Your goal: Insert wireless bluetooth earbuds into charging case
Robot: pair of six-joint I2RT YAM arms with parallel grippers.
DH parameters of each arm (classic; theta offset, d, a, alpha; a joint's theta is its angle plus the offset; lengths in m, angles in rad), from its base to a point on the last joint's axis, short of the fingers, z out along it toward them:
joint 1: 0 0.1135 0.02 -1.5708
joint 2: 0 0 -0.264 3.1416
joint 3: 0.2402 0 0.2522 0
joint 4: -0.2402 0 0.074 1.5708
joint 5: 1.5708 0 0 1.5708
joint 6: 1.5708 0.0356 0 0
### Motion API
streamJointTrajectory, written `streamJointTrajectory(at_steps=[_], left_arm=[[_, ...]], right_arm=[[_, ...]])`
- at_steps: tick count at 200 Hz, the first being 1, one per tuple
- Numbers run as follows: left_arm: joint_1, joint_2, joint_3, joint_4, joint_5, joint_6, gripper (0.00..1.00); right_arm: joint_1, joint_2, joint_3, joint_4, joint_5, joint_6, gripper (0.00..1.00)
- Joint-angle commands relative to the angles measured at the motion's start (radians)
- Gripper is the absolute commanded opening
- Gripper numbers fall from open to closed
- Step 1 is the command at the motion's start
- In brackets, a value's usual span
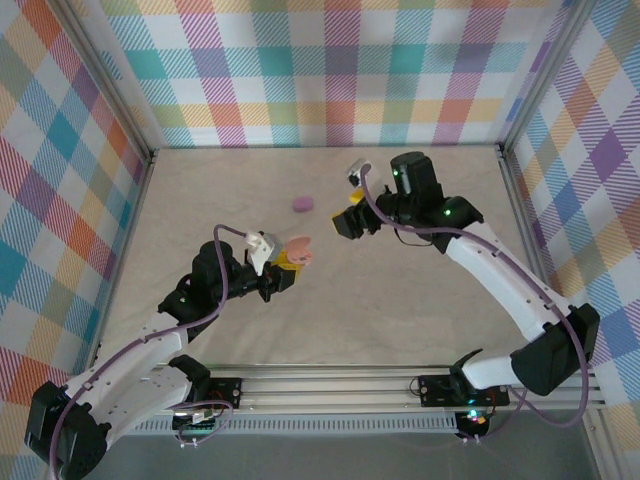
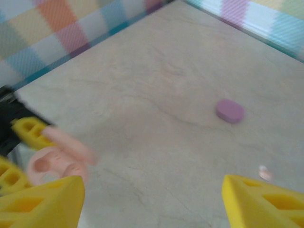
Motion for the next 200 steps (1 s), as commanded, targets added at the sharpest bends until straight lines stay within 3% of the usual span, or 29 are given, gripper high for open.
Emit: streamJointTrajectory(at_steps=[1,35,69,124,154,180,200], left_arm=[[0.001,-0.019,-0.015,0.012,-0.006,-0.003,0.16],[0.001,-0.033,-0.017,0.005,-0.004,-0.002,0.16],[0.001,-0.040,-0.011,-0.011,-0.003,0.012,0.16],[0.002,-0.031,-0.002,-0.012,0.003,0.020,0.16],[0.002,-0.026,0.003,-0.020,0.007,0.027,0.16],[0.002,-0.021,0.005,-0.019,0.014,0.029,0.16],[0.002,-0.017,0.000,-0.010,0.018,0.031,0.16]], right_arm=[[-0.046,0.060,0.041,-0.076,0.170,0.199,0.73],[-0.152,0.190,0.085,-0.180,0.267,0.291,0.70],[-0.256,0.387,0.222,-0.307,0.287,0.325,0.62],[-0.296,0.713,0.492,-0.433,0.418,0.319,0.51],[-0.312,0.837,0.610,-0.466,0.421,0.280,0.44],[-0.354,0.893,0.642,-0.446,0.305,0.262,0.49],[-0.375,0.921,0.648,-0.430,0.288,0.256,0.51]])
